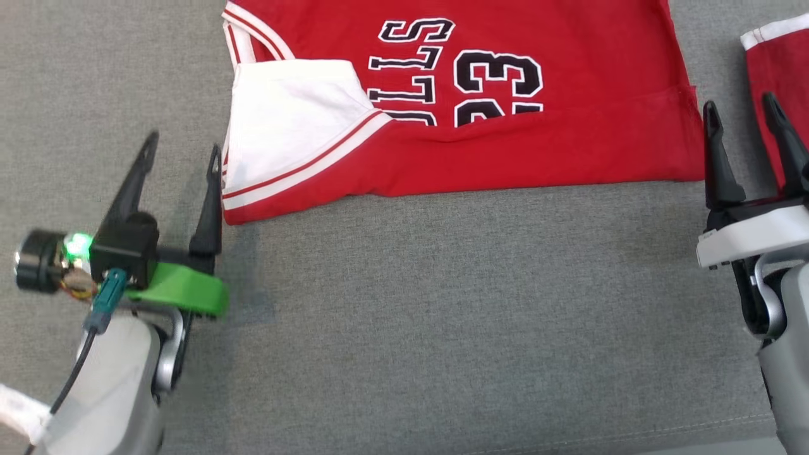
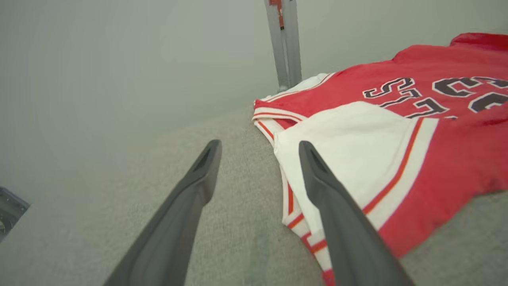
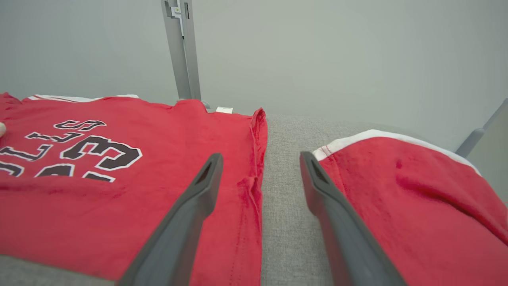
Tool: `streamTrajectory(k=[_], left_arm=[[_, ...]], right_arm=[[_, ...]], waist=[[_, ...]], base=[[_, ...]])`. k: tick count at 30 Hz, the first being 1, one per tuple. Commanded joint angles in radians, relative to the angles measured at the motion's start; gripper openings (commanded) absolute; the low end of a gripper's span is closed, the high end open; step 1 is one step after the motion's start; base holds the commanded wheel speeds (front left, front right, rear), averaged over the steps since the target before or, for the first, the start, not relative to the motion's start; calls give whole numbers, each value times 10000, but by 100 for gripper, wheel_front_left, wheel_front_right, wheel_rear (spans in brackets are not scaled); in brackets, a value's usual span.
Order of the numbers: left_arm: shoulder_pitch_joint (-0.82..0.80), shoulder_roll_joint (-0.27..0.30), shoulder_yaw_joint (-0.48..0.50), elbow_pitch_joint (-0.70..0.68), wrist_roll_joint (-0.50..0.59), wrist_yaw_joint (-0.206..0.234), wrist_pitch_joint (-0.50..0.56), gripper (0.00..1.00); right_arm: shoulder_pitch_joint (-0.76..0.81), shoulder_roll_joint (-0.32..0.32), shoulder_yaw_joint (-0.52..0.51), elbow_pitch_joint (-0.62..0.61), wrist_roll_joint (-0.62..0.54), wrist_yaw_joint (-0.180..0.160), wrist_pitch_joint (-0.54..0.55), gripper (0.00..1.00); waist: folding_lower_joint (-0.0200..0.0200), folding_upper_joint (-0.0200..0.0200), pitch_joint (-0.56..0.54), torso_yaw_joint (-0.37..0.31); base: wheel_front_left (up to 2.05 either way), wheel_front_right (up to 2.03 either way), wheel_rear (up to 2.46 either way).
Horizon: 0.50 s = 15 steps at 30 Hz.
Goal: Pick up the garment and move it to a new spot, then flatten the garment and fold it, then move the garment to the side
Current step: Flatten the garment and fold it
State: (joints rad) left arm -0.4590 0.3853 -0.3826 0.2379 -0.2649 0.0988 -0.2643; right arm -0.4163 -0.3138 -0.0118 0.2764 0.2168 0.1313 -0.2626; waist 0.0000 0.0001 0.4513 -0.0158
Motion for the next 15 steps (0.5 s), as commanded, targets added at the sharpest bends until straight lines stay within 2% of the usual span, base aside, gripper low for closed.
streamTrajectory(k=[1, 5, 15], left_arm=[[446, -220, 248, 87, -387, -127, 5, 100], [1339, -909, 717, 457, -1361, -835, 4, 100], [882, -1264, 1115, 2000, -963, -1366, 11, 100]], right_arm=[[250, 68, -85, -124, -74, -10, -28, 100], [694, 257, -294, -420, -90, -10, -28, 100], [674, 438, -117, -439, -8, -10, -28, 100]], waist=[[0, -1, -198, -1], [0, -1, -299, -35], [0, -1, -259, -396]], base=[[0, 0, 0], [0, 0, 0], [0, 0, 0]])
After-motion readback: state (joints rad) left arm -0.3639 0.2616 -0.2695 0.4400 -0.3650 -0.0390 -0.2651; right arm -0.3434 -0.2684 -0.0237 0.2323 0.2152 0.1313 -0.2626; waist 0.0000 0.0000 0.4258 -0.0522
